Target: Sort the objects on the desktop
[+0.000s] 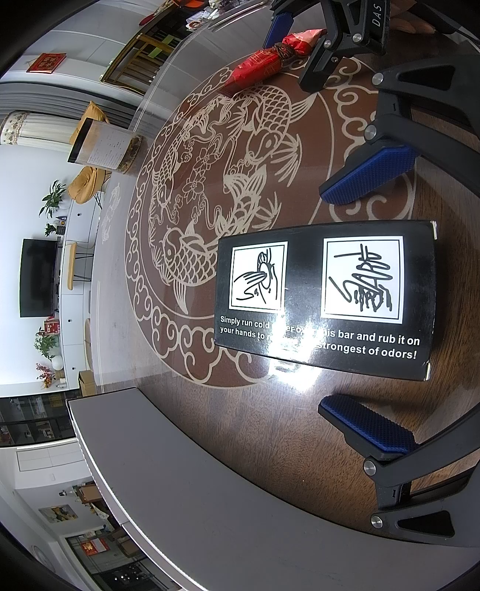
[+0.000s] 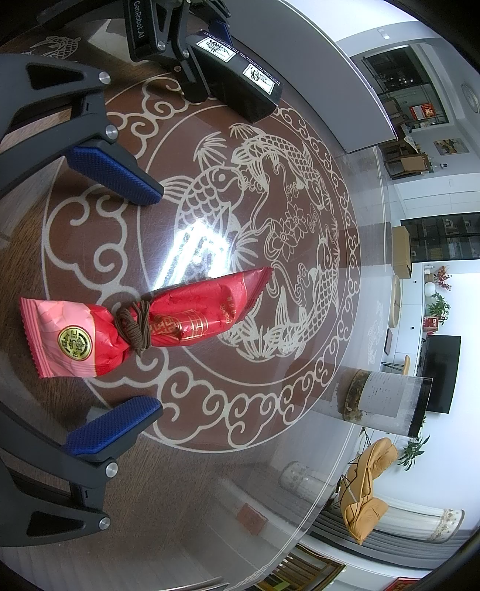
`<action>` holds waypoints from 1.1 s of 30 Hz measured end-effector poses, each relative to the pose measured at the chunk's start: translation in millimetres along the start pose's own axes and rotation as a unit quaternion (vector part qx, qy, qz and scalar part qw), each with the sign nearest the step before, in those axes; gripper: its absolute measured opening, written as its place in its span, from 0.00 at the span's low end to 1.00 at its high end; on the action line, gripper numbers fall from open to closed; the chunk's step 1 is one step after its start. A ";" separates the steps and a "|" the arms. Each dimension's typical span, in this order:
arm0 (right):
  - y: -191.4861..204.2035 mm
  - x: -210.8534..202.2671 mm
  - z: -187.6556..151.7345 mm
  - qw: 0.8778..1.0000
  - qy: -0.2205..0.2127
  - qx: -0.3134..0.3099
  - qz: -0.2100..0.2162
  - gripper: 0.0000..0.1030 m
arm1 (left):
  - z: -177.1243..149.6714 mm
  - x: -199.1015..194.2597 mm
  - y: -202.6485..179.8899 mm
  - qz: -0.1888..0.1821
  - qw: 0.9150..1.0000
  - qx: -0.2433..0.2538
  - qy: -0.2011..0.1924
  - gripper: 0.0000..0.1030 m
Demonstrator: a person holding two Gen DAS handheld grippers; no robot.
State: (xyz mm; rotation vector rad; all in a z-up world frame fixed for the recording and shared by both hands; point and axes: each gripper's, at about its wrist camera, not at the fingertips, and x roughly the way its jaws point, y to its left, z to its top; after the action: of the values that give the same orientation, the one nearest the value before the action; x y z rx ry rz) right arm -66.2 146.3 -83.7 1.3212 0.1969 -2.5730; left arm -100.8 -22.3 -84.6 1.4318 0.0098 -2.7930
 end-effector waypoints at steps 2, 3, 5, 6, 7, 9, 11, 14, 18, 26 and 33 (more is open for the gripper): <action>-0.1 0.0 0.0 1.000 0.000 0.000 0.000 1.00 | -0.1 0.3 0.3 0.000 1.000 0.000 0.000 1.00; 0.0 0.0 0.0 1.000 0.000 0.000 0.000 1.00 | 0.0 0.0 0.0 0.000 1.000 0.000 0.000 1.00; 0.0 0.0 0.0 1.000 0.000 0.000 0.000 1.00 | -0.1 0.3 0.2 0.000 1.000 0.000 0.000 1.00; -0.4 0.0 0.0 1.000 0.000 0.000 0.000 1.00 | -0.1 0.3 0.0 0.001 1.000 0.000 0.000 1.00; 0.0 0.0 0.0 1.000 0.000 0.000 0.000 1.00 | 0.0 0.0 0.0 0.000 1.000 0.000 0.000 1.00; -0.5 0.0 0.0 1.000 0.000 0.000 0.000 1.00 | -0.1 -0.1 -0.1 0.000 1.000 0.000 0.000 1.00; 0.0 0.0 0.0 1.000 0.000 0.000 0.000 1.00 | -0.3 0.0 -0.1 0.000 1.000 0.000 0.000 1.00; -0.3 0.0 0.0 1.000 0.000 0.000 0.000 1.00 | -0.4 0.2 0.0 0.000 1.000 0.000 0.000 1.00; 0.0 0.0 0.0 1.000 0.000 0.000 0.000 1.00 | -0.4 0.1 0.0 0.000 1.000 0.000 0.000 1.00; -0.2 0.0 -0.1 1.000 0.000 0.000 0.000 1.00 | -1.1 -1.6 -0.1 -0.014 1.000 0.019 0.019 1.00; -0.3 0.6 2.0 1.000 0.008 -0.009 0.004 1.00 | 11.0 4.7 -0.1 -0.018 0.992 0.031 0.121 1.00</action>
State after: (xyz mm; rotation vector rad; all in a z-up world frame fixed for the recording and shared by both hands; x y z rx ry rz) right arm -68.1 146.0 -83.1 1.3339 0.2186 -2.5491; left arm -112.5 -22.2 -82.0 1.7941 -0.0503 -2.6485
